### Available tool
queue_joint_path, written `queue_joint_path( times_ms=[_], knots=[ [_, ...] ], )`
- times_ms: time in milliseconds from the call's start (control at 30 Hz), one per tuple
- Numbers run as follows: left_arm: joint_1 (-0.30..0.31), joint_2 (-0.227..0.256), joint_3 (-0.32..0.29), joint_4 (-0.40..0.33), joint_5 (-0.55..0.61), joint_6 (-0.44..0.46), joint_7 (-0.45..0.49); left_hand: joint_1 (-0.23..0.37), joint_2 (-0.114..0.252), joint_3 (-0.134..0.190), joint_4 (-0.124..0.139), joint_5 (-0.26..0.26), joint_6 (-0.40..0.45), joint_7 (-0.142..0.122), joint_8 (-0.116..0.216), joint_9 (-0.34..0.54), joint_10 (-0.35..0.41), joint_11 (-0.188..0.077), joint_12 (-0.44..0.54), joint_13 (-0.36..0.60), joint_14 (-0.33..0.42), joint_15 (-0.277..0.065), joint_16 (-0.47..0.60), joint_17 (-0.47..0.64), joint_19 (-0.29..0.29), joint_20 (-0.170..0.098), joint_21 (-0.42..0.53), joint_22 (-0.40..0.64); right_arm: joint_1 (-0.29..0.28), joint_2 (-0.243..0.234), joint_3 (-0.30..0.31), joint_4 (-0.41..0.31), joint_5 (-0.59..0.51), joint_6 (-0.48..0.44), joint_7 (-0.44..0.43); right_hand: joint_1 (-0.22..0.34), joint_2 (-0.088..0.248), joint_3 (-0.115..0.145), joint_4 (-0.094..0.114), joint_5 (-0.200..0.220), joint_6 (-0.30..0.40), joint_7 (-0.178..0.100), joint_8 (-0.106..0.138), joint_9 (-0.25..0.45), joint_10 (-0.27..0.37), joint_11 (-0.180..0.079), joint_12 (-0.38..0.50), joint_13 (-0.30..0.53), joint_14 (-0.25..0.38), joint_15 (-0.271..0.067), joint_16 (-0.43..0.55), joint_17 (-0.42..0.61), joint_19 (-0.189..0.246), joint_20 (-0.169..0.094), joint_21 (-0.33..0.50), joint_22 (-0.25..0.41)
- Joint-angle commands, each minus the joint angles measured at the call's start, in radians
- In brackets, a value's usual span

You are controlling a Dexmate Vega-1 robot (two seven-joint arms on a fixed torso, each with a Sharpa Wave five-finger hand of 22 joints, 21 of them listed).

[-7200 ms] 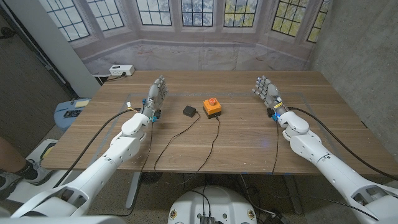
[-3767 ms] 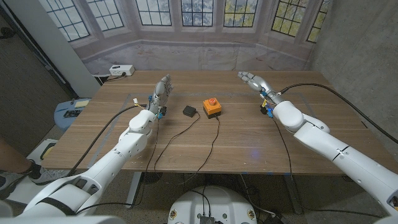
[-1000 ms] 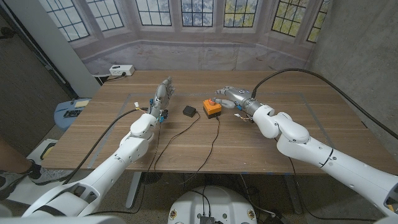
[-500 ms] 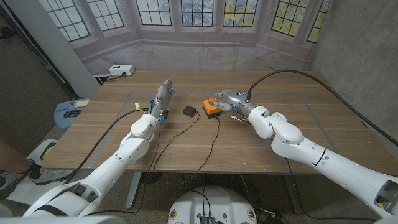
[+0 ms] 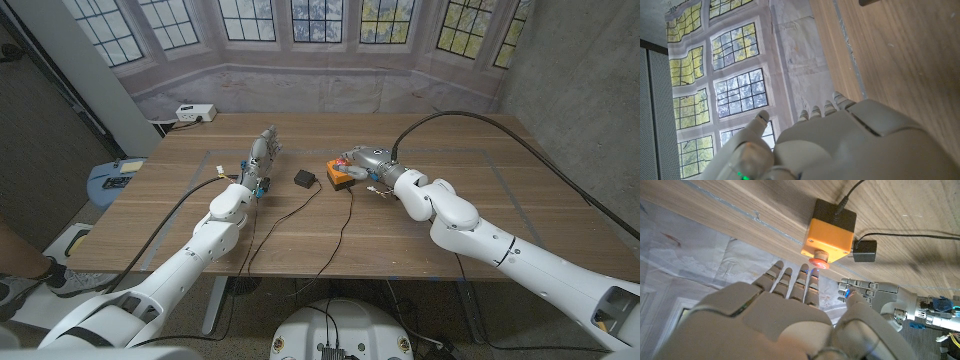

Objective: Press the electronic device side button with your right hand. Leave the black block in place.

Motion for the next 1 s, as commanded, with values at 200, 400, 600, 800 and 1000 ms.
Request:
queue_joint_path(
  times_ms=[200, 400, 600, 800, 1000],
  knots=[
    [0.001, -0.007, 0.0, 0.011, -0.004, -0.005, -0.003, 0.0, 0.004, 0.006, 0.006, -0.003, 0.005, 0.0, -0.002, 0.005, 0.003, 0.003, 0.0, 0.006, 0.001, 0.0, -0.001, 0.002, 0.005, 0.006, -0.004, 0.003, 0.005, 0.004, -0.013, 0.001, -0.005, 0.001, 0.038, -0.01, -0.002, 0.002, 0.004, 0.008, 0.007, -0.003, -0.004, 0.003, 0.004, -0.002, -0.004, 0.001, 0.006, 0.004, -0.002, 0.0, -0.008, -0.005, 0.002, 0.004],
    [0.003, -0.006, 0.0, 0.008, -0.002, -0.005, 0.001, 0.0, 0.004, 0.007, 0.006, -0.003, 0.006, 0.001, -0.002, 0.005, 0.006, 0.004, 0.0, 0.006, 0.002, 0.001, -0.001, 0.002, 0.007, 0.007, -0.004, 0.003, 0.005, 0.008, -0.016, 0.007, -0.007, 0.0, 0.039, -0.011, -0.002, 0.003, 0.004, 0.009, 0.005, -0.003, -0.005, 0.003, 0.004, -0.002, -0.005, 0.001, 0.006, 0.004, -0.003, -0.001, -0.01, -0.005, 0.002, 0.004],
    [0.004, -0.006, 0.0, 0.008, -0.002, -0.004, 0.003, 0.0, 0.004, 0.007, 0.006, -0.003, 0.007, 0.001, -0.002, 0.005, 0.006, 0.004, 0.0, 0.006, 0.003, 0.001, -0.001, 0.002, 0.008, 0.006, -0.004, 0.003, 0.003, 0.008, -0.016, 0.007, -0.006, 0.001, 0.035, -0.012, -0.002, 0.004, 0.005, 0.01, 0.004, -0.003, -0.006, 0.003, 0.001, -0.003, -0.007, 0.001, 0.007, 0.003, -0.003, -0.002, -0.012, -0.005, 0.003, 0.004],
    [0.0, -0.009, 0.0, 0.015, -0.003, -0.005, 0.0, 0.0, 0.004, 0.007, 0.006, -0.003, 0.009, 0.002, -0.001, 0.005, 0.006, 0.002, -0.001, 0.006, 0.003, 0.001, -0.001, 0.002, 0.008, 0.007, -0.004, 0.003, 0.008, 0.008, -0.021, 0.012, -0.011, 0.002, 0.046, -0.013, -0.002, 0.005, 0.005, 0.01, 0.005, -0.003, -0.006, 0.003, 0.003, -0.005, -0.007, 0.001, 0.009, 0.003, -0.003, -0.003, -0.013, -0.005, 0.004, 0.004],
    [0.0, -0.007, 0.0, 0.015, -0.002, -0.002, 0.002, 0.0, 0.005, 0.008, 0.007, -0.003, 0.01, 0.002, -0.001, 0.005, 0.008, 0.002, -0.001, 0.006, 0.003, 0.001, -0.002, 0.002, 0.009, 0.007, -0.004, 0.003, 0.012, 0.01, -0.032, 0.021, -0.023, 0.003, 0.057, -0.015, -0.002, 0.006, 0.006, 0.011, 0.004, -0.003, -0.007, 0.003, 0.003, 0.0, -0.008, 0.001, 0.009, 0.003, -0.004, -0.004, -0.015, -0.006, 0.004, 0.004]
  ],
)
